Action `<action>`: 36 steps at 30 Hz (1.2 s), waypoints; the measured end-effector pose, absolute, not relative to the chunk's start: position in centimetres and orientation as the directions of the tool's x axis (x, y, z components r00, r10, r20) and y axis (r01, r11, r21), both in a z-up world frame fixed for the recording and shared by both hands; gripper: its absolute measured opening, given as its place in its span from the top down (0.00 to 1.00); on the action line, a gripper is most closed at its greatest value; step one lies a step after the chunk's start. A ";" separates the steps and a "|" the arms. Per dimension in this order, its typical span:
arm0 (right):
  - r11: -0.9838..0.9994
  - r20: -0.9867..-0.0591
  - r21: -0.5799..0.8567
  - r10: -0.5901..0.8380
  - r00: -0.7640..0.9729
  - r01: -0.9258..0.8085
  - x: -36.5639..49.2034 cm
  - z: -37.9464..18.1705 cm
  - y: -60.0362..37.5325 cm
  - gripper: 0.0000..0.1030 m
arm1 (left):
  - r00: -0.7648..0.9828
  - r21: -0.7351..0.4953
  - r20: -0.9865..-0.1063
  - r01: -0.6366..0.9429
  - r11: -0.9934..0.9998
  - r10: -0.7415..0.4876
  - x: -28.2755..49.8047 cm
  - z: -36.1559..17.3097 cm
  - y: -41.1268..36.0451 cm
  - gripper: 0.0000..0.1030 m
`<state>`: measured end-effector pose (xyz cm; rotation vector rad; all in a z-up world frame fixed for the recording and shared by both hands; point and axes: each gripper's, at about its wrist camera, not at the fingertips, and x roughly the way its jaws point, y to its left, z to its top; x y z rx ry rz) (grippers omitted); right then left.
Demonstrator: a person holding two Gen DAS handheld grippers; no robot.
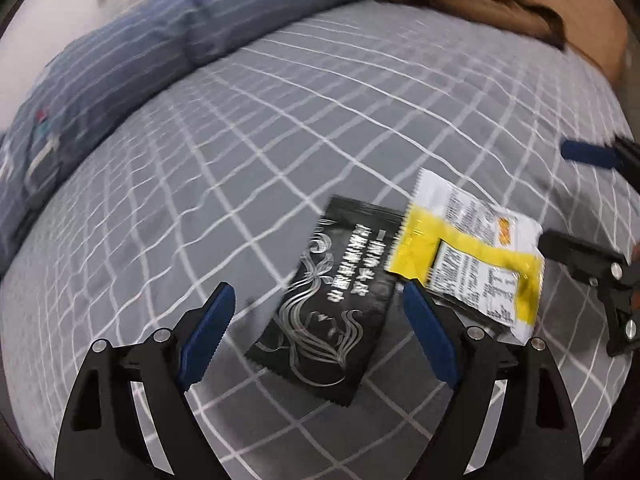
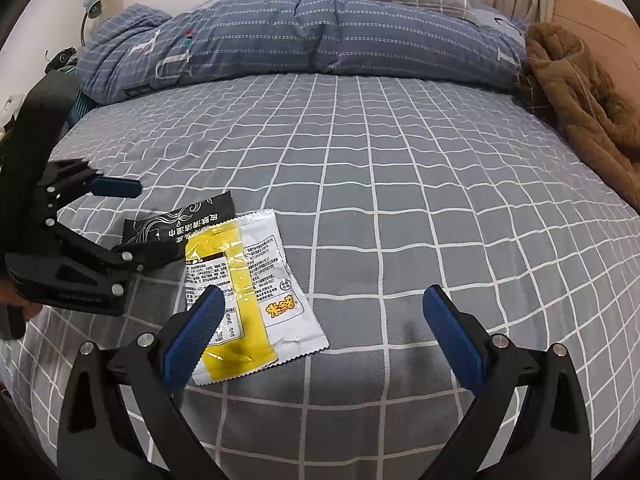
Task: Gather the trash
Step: 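Grasp the black wet-wipe packet with the left tool while the right tool grasps the yellow snack packet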
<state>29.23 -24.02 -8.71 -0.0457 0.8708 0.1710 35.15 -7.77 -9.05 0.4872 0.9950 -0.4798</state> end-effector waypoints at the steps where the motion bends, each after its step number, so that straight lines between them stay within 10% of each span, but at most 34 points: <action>1: 0.985 -0.767 0.029 0.131 0.628 -0.171 29.3 -8.8 -24.0 0.08 | 0.449 0.170 -0.880 0.601 0.781 -0.154 35.1 -9.3 -8.1 0.18; 7: 0.982 -0.776 0.040 0.145 0.613 -0.182 29.6 -9.2 -24.0 0.08 | 0.402 0.172 -0.906 0.643 0.746 -0.137 35.8 -10.4 -9.2 0.21; 21: 0.966 -0.794 0.054 0.196 0.575 -0.254 30.0 -9.7 -21.6 0.08 | 0.338 0.011 -0.910 0.601 0.799 -0.242 37.0 -10.9 -7.6 0.68; 36: 0.961 -0.844 0.037 0.178 0.506 -0.276 30.6 -12.4 -19.3 0.20 | 0.517 0.033 -0.850 0.243 0.970 -0.101 32.5 -9.6 -2.7 0.70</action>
